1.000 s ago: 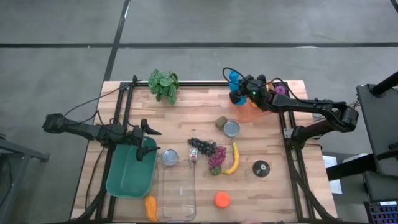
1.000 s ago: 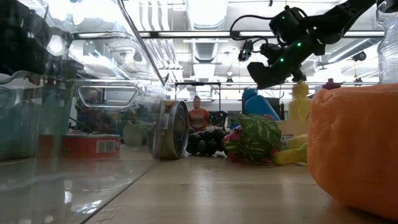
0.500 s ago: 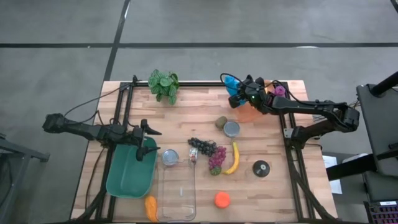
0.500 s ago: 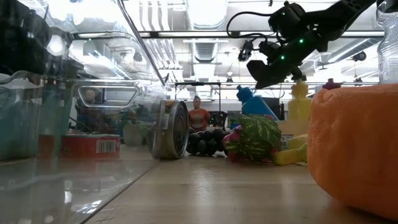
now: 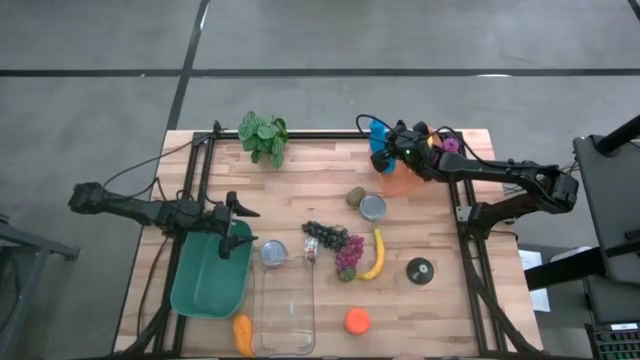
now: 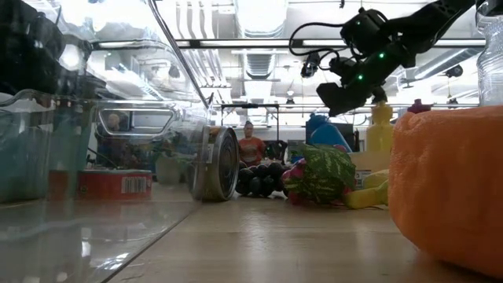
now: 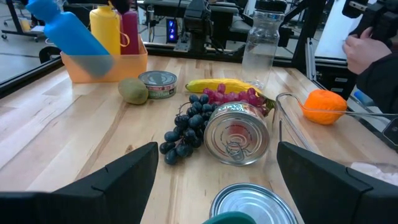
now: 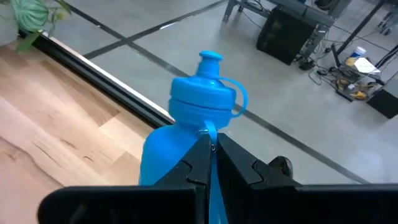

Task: Pick & Place Food Item
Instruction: Put the blue tumbler into the orange bin

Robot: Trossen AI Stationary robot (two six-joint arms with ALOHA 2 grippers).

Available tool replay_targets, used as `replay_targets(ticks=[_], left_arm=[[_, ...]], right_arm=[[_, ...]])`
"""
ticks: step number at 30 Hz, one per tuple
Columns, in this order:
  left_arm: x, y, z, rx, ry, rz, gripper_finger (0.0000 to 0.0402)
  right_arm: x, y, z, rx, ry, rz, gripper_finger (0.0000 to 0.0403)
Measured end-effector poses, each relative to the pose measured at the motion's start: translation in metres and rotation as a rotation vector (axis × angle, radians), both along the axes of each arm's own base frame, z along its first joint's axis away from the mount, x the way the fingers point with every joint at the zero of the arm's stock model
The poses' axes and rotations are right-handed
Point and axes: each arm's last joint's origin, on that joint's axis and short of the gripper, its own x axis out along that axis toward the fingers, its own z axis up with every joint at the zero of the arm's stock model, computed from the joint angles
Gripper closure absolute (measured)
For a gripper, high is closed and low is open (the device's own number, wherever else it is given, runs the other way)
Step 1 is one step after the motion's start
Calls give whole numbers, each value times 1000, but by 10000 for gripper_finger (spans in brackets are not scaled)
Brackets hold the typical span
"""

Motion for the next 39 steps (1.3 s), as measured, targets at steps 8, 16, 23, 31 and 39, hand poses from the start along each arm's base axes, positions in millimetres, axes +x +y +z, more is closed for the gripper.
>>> replay_targets(ticks=[8,16,23,31,39], left_arm=[[0,0,0,0,0,0,66],[0,0,0,0,0,0,66],[0,0,0,0,0,0,66],[0,0,0,0,0,0,66],[0,0,0,0,0,0,66]], right_arm=[[-2,-7,3,-17,-14,26,388],[-1,-10,13,-67,-20,33,388],[2,-11,29,-98,-42,38,388],[4,-11,30,-72,-73,67,388],[9,-7,53,68,-49,136,388]])
